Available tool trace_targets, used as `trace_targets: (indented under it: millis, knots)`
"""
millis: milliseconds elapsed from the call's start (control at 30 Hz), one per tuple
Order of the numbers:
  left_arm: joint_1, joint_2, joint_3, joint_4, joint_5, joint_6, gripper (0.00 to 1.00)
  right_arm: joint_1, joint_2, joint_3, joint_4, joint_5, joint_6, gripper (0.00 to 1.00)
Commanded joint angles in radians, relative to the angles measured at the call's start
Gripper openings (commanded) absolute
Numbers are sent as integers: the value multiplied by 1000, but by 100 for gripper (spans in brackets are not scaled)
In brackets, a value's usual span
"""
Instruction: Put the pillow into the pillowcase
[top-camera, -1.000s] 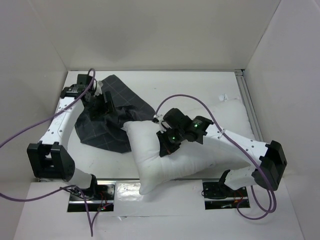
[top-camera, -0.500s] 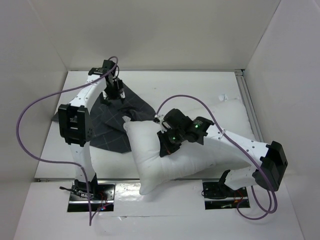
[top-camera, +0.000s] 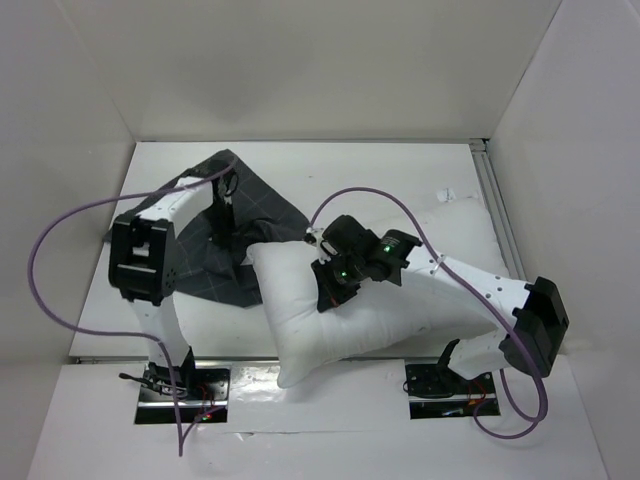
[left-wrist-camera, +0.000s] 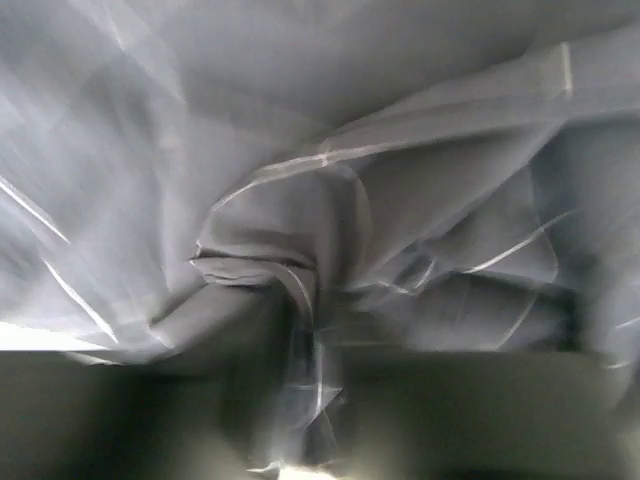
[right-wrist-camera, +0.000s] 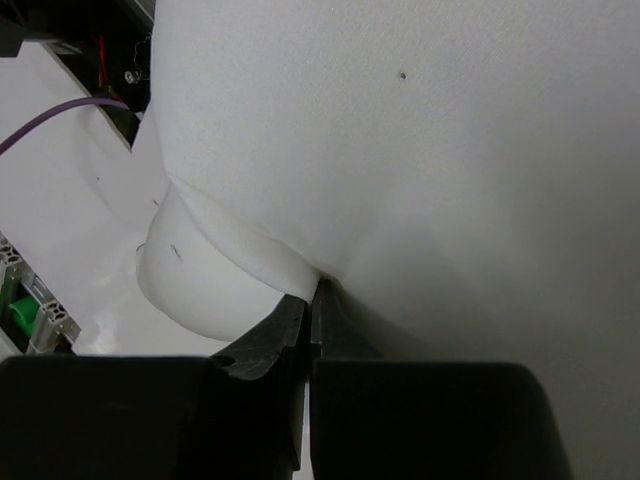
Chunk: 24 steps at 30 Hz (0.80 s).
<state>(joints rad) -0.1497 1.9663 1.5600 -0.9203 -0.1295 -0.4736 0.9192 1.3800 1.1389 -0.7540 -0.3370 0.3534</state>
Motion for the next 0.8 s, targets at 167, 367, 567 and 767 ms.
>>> trace_targets:
  millis: [167,367,567,767]
  knots:
    - [9,-377,-278,-51,240,-56,11,-10,-32,38,-79,142,21,0]
    - [9,-370,-42,-101,116,-60,92,-10,-23,70,-91,151,-1,0]
    - [38,-244,-20,-12,116,-66,93,-10,-22,70,-93,151,-10,0]
    - [81,-103,-58,112,116,-74,89,-10,-13,70,-93,151,-19,0]
